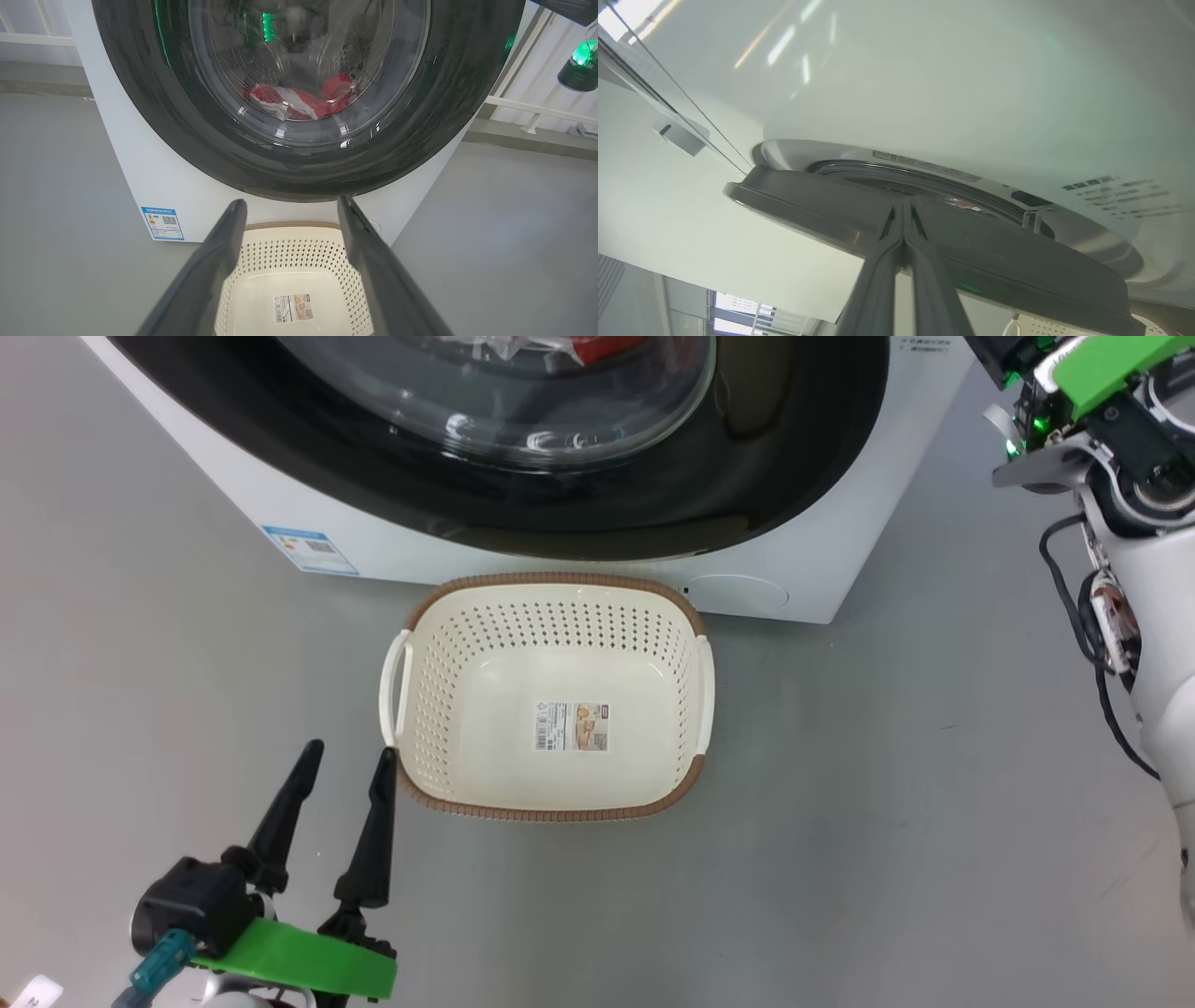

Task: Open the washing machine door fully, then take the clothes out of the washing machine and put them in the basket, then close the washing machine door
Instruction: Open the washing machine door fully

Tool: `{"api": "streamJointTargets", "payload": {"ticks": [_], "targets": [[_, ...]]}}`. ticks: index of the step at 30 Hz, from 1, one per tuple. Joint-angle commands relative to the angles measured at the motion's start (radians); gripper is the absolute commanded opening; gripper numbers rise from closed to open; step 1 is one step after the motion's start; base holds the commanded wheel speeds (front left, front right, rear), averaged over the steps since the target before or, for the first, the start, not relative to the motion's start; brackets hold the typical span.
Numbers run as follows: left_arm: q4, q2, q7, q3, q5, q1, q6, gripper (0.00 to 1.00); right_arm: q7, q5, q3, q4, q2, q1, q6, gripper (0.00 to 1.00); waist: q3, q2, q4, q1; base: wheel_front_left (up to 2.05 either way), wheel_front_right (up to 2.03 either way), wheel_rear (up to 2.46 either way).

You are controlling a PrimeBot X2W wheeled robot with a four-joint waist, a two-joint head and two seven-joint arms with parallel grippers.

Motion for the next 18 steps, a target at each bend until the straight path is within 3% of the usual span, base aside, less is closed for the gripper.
{"api": "streamJointTargets", "payload": {"ticks": [1, 11, 18], "targets": [[-0.022, 0.029, -0.010, 0.032, -0.011, -0.035, -0.003, 1.00, 0.012, 0.010, 0.010, -0.016, 0.013, -0.023, 0.002, 0.00, 0.005, 0.0000, 0.003, 0.0000, 0.00, 0.00, 0.00], [-0.030, 0.027, -0.010, 0.019, -0.022, -0.050, -0.003, 1.00, 0.118, 0.031, 0.028, 0.118, 0.037, -0.133, 0.002, 0.00, 0.035, 0.0000, 0.020, 0.0000, 0.00, 0.00, 0.00], [-0.033, 0.025, -0.010, 0.011, -0.032, -0.065, -0.003, 1.00, 0.130, 0.009, 0.047, 0.172, 0.048, -0.189, 0.002, 0.00, 0.060, 0.0000, 0.030, 0.0000, 0.00, 0.00, 0.00]]}}
